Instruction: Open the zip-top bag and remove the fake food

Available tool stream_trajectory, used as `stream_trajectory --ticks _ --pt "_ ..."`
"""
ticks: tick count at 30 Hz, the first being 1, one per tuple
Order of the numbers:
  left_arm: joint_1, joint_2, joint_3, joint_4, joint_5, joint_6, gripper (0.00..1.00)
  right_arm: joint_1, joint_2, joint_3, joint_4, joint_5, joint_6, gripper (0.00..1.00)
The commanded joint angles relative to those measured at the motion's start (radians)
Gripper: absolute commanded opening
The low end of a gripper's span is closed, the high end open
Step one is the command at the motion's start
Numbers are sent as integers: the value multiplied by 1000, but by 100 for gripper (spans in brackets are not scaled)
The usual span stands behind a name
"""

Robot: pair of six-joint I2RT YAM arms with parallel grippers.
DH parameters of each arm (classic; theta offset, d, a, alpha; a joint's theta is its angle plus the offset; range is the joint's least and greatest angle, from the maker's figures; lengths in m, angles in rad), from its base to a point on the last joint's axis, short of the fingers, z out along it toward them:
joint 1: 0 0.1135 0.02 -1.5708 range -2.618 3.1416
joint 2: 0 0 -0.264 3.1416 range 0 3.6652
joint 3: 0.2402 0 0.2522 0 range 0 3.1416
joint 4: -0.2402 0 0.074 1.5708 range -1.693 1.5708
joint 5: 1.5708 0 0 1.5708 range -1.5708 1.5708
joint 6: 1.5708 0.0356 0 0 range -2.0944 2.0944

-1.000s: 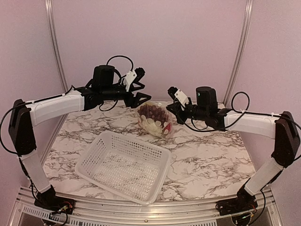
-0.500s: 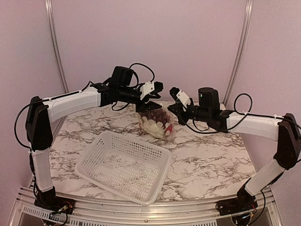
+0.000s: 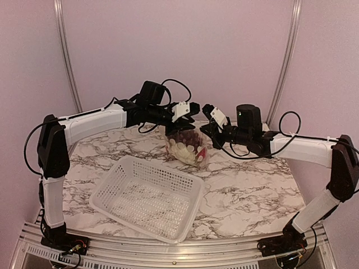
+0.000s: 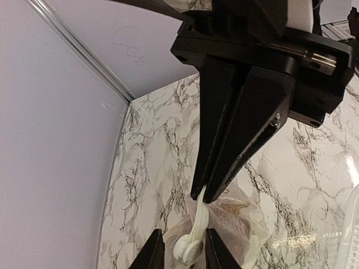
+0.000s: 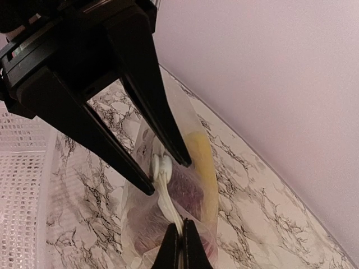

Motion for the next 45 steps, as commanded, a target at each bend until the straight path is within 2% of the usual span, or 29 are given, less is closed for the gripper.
stream_trajectory --ticks 1,6,8,12,31,38,41,44,45 --pt "-3 25 24 -34 -36 12 16 -5 -41 9 57 3 -6 0" --pt "7 8 -1 -33 -77 20 4 -7 -50 1 54 13 -9 0" --pt "22 -7 -28 -7 -78 1 2 -8 -59 -7 54 21 -7 0" --pt "50 -46 -92 66 -66 -34 2 -21 -83 -32 62 24 6 0" --pt "199 -132 -218 136 -114 -64 5 -76 -238 -181 44 97 55 0" --pt "215 -141 -239 155 -121 -59 6 -81 -280 -202 13 125 56 0" --pt "206 -146 -240 167 -80 -68 6 -80 -280 -191 -5 74 59 0" --pt "173 -157 -255 176 -71 -38 5 -80 -259 -151 -50 -19 66 17" --pt "158 -159 -258 176 -77 -20 4 -80 -253 -135 -64 -40 69 26"
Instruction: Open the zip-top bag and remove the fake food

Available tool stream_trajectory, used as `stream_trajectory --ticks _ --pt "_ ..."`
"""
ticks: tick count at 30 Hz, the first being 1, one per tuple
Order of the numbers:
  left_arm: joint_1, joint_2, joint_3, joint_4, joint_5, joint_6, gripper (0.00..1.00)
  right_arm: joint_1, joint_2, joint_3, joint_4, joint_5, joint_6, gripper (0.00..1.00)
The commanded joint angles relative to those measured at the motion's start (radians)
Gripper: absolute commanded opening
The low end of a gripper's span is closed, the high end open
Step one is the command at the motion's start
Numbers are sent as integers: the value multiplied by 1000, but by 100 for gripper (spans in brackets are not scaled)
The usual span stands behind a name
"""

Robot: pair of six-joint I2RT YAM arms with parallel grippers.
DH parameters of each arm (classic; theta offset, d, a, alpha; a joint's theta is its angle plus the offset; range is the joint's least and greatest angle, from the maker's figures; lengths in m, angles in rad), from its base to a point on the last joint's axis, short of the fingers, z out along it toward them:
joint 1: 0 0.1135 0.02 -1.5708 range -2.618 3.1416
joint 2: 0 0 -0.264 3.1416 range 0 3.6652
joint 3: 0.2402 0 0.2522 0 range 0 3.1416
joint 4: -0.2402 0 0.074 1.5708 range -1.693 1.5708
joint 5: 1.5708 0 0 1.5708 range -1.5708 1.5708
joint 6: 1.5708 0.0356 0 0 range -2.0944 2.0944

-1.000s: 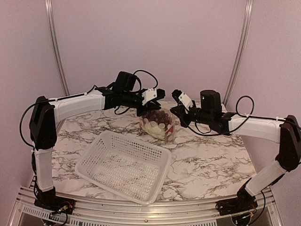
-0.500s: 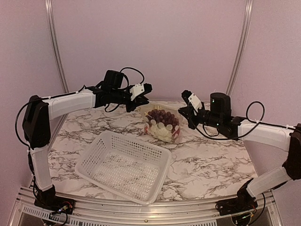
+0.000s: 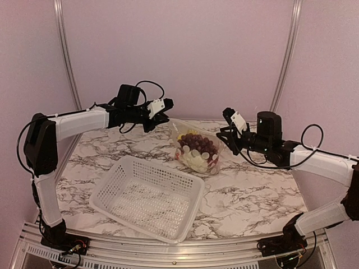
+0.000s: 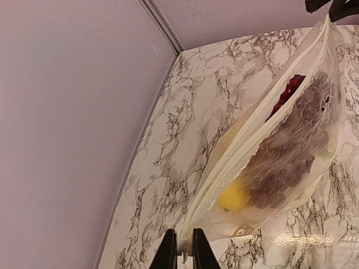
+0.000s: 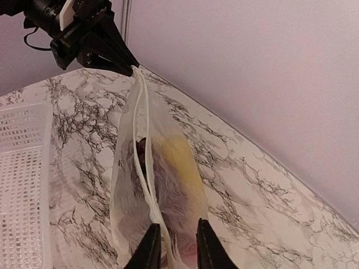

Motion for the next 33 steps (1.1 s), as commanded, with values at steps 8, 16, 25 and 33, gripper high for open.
stream_trajectory --ticks 8,16,25,33 --pt "-118 -104 -102 102 -86 115 1 -5 18 265 -211 -143 55 61" --pt "-153 -140 -118 137 -94 112 1 36 171 488 -439 -103 70 48" --pt "-159 -149 -143 152 -103 119 1 84 237 507 -523 -57 37 43" --pt "-160 -143 -144 162 -107 118 2 86 298 522 -565 30 26 39"
